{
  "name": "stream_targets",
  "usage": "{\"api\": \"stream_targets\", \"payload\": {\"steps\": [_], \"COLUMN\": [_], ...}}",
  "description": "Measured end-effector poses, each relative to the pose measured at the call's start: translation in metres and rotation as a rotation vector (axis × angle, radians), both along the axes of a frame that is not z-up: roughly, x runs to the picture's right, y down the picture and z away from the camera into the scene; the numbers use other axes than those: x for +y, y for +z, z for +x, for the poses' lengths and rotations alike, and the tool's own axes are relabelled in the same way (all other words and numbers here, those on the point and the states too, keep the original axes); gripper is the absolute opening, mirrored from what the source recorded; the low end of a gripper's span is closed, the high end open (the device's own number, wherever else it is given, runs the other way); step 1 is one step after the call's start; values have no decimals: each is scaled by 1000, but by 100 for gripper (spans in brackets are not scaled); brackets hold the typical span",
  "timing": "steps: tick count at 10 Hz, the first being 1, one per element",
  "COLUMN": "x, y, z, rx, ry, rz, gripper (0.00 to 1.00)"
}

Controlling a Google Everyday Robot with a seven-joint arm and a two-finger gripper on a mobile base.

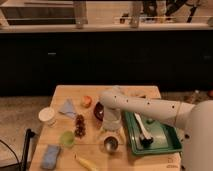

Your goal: Stack cups on top of each other

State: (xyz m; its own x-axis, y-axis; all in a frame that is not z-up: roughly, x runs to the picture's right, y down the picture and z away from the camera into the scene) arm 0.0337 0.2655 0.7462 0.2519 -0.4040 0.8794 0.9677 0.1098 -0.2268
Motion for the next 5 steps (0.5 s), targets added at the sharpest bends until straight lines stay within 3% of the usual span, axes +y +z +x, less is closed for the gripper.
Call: {"api": "stream_targets", "payload": {"steps": [3,5], "x": [7,10], "y": [-4,-6], "z": [1,2], "rx": [1,3], "ry": [-8,-11], "rz": [-13,-14], "gripper": [80,75]}}
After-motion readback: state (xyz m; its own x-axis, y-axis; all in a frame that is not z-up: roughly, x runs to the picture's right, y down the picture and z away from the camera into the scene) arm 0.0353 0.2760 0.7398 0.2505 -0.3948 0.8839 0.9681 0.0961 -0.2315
